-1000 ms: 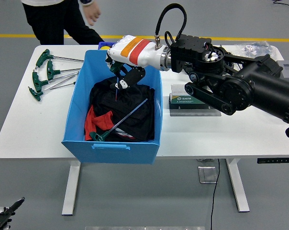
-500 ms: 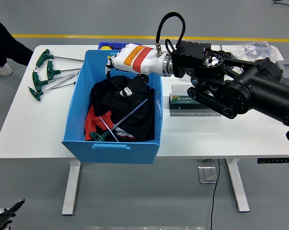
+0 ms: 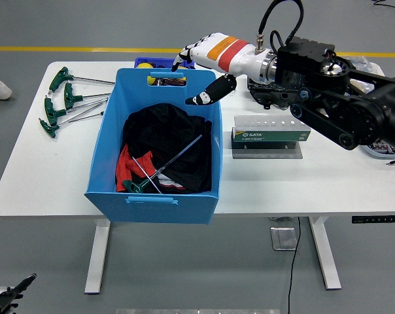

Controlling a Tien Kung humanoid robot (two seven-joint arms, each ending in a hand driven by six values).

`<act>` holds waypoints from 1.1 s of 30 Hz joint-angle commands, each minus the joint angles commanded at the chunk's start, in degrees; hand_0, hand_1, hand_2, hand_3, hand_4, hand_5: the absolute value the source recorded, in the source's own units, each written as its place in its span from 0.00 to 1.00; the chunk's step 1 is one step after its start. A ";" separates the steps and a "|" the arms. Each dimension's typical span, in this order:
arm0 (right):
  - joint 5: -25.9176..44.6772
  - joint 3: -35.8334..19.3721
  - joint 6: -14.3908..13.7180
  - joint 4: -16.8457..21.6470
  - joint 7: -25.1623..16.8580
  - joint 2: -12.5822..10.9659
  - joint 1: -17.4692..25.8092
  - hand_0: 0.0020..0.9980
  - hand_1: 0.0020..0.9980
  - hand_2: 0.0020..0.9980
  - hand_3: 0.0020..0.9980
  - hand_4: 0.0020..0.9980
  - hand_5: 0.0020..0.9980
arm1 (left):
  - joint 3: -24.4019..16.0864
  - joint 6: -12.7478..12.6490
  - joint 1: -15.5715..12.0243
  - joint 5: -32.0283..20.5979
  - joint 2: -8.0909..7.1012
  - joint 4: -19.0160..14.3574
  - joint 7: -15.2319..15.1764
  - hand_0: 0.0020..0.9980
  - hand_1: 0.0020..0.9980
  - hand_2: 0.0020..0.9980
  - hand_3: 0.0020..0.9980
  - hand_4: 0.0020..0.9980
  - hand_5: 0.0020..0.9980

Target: Lift tool from toolbox,place it in box,lift tool from toolbox,place it in box

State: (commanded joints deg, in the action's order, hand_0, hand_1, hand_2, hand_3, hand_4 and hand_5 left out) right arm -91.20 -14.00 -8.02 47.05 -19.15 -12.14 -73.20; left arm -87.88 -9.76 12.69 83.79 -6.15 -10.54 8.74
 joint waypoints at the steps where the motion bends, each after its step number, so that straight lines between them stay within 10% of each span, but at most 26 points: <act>1: 1.10 -0.89 0.06 0.32 0.10 -0.94 0.58 0.78 0.74 0.81 0.77 0.88 0.48 | 0.02 -0.03 -0.05 -0.15 0.03 0.01 -0.02 0.78 0.86 0.84 0.77 0.76 0.70; 14: 21.96 -15.59 -0.60 4.22 4.39 -11.71 14.48 0.79 0.76 0.81 0.76 0.89 0.51 | -0.79 -0.33 -0.53 -0.40 0.89 0.09 0.06 0.78 0.86 0.84 0.77 0.75 0.70; 21: 37.95 -25.96 1.25 12.87 4.54 -18.45 26.77 0.79 0.76 0.81 0.79 0.95 0.55 | -0.93 -0.55 -0.23 -1.04 1.24 0.23 -0.44 0.78 0.85 0.84 0.77 0.75 0.70; 33: 54.96 -48.46 5.51 30.49 13.73 -19.59 50.63 0.80 0.79 0.82 0.81 1.00 0.69 | -0.52 -0.88 -0.56 -1.72 1.83 0.21 -1.29 0.77 0.84 0.83 0.77 0.75 0.70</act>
State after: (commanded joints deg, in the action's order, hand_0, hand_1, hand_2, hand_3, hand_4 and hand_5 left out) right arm -36.24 -62.46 -2.50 77.54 -5.42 -31.73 -22.57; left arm -88.39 -10.64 12.13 82.07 -4.32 -10.34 7.46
